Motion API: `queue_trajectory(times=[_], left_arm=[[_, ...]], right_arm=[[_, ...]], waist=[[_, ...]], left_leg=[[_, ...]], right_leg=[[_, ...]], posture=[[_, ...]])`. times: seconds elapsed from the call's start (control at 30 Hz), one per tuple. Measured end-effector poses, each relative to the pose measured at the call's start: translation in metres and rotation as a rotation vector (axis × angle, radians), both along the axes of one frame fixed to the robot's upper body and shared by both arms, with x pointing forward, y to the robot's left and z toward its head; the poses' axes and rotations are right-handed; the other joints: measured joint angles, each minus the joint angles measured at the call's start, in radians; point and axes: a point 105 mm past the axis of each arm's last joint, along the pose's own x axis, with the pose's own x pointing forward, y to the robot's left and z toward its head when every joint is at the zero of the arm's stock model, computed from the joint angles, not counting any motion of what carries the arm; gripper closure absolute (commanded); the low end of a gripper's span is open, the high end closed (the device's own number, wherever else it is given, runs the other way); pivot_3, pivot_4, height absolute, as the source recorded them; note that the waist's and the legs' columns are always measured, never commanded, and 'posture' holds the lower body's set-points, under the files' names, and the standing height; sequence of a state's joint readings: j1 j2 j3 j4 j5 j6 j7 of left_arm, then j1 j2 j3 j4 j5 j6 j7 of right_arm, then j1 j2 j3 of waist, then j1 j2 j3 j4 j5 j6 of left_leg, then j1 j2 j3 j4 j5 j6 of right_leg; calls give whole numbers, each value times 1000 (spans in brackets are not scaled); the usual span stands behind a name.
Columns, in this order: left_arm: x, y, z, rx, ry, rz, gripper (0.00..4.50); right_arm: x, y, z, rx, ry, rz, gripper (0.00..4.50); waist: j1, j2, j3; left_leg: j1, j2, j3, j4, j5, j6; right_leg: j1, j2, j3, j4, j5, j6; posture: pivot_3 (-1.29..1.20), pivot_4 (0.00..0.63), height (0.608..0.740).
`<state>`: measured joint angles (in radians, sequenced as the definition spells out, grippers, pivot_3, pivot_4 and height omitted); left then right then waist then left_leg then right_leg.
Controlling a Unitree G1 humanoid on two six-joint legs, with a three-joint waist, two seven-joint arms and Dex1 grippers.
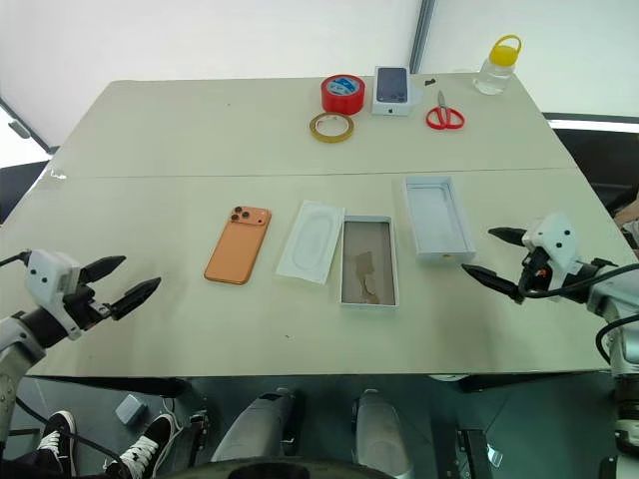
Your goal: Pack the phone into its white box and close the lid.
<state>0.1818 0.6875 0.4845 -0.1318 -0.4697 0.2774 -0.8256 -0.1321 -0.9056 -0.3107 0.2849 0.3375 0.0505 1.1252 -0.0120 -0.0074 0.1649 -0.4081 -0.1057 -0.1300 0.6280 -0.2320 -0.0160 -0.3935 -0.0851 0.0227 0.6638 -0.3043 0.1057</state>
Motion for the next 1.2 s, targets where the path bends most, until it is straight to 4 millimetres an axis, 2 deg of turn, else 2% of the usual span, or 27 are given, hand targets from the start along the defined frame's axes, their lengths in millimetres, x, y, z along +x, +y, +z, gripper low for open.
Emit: queue_trajectory(times=[0.37, 0.97, 1.13, 1.2], left_arm=[[3, 3, 7, 6, -32, 16, 0], [7, -6, 6, -9, -17, -19, 0], [18, -21, 14, -28, -44, -29, 0], [29, -38, 22, -72, -47, -37, 0]], right_arm=[[3, -8, -1, -8, -16, -28, 25], [5, -3, -2, -18, -22, -16, 25], [8, 2, 1, -22, -31, -5, 25], [12, 13, 8, -30, -55, 30, 25]], waist=[[0, 0, 0], [0, 0, 0], [1, 0, 0], [1, 0, 0]], left_leg=[[0, 0, 0, 0, 0, 0], [0, 0, 0, 0, 0, 0], [0, 0, 0, 0, 0, 0], [0, 0, 0, 1, 0, 0]], right_leg=[[0, 0, 0, 0, 0, 0], [0, 0, 0, 0, 0, 0], [0, 0, 0, 0, 0, 0], [0, 0, 0, 0, 0, 0]], posture=[[0, 150, 740], [0, 150, 740], [0, 150, 740], [0, 150, 740]])
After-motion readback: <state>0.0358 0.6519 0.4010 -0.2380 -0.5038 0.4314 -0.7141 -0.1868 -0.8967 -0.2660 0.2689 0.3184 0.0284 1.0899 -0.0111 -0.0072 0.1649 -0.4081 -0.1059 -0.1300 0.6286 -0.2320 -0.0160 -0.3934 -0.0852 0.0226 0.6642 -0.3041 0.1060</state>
